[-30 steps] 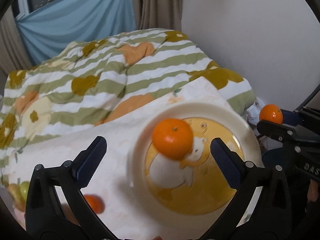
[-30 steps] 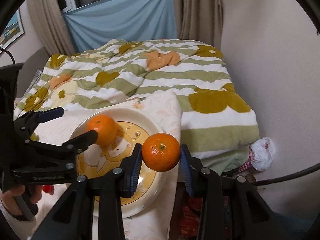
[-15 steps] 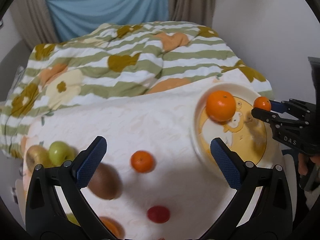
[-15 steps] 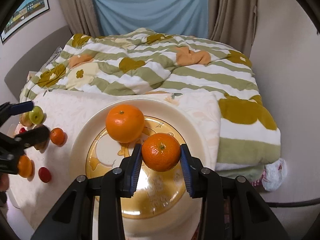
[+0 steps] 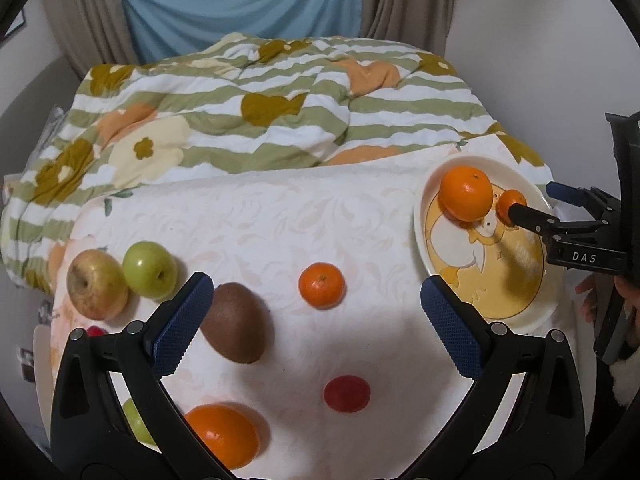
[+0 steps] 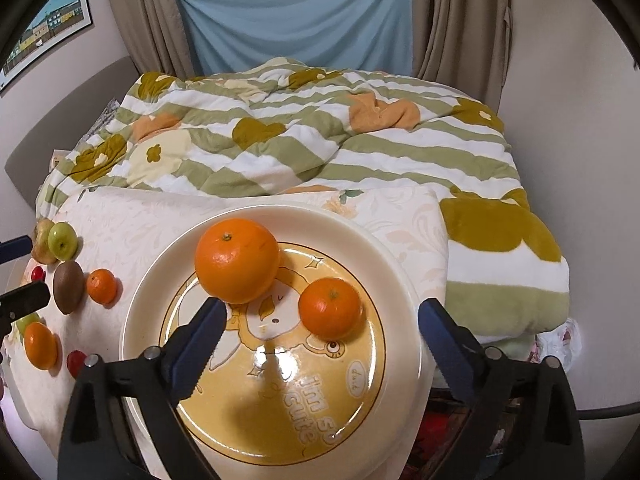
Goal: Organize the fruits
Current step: 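Lower the small tangerine onto the duck plate and open the right gripper, then withdraw both grippers from the plate toward the remaining fruit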
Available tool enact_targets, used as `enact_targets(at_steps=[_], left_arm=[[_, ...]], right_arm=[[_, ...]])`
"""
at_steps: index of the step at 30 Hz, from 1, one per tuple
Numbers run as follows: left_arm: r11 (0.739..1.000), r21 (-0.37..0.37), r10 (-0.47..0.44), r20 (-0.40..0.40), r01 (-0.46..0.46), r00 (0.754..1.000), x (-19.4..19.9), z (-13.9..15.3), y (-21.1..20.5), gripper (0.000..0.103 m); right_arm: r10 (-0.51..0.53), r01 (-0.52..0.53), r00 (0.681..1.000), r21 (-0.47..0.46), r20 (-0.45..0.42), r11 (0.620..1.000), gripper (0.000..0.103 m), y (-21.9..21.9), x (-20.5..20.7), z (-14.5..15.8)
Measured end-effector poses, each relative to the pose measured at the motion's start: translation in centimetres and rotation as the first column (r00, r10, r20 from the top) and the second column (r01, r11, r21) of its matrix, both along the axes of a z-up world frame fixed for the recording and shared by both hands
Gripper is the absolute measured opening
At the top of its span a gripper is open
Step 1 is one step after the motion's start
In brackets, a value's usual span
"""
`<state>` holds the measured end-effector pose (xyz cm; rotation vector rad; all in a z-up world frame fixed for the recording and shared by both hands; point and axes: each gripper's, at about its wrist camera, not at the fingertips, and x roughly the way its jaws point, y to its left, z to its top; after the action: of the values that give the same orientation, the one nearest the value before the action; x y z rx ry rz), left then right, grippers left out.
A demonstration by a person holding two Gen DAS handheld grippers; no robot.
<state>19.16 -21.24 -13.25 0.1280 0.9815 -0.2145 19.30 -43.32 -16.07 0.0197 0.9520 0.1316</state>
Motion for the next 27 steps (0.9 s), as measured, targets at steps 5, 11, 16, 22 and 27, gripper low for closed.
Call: enact_targets(at_steps=[5,11,16,22,27], left_arm=[[1.0,-0.003,0.021,0.022,-0.021,1.0,-0.9,1.0,1.1,0.103],[0.999,-0.007,0.047,0.037,-0.047,0.998,-1.8,2.9,3.5,0.103],[0.998,-0.009,0.059,0.037,-0.058,0.998,-3.4,4.6,6.8,0.103],[0.998,-0.013,0.066,0.036,-0.066,0.997,-5.8,5.9,11.8,0.103],[0.998,-0.016,0.059,0.041,-0.059,0.997,-8.0,6.3,15.8,0.103]], right_arm=[[0.009,-0.009,1.0,-0.028,0.001,1.0,0.099,0.4,-1.0,0.9],[0.001,-0.001,1.0,-0.069,-0.008,0.998,0.099,1.6,-2.9,3.5],[-0.017,0.017,1.0,-0.089,0.005,0.996,0.099,3.9,-5.5,6.7],[-0.057,0.058,0.998,-0.047,0.024,0.997,0.099,7.3,-8.2,9.3],[-0.098,0.101,0.994,-0.047,0.055,0.994,0.099,11.0,-10.8,10.6]])
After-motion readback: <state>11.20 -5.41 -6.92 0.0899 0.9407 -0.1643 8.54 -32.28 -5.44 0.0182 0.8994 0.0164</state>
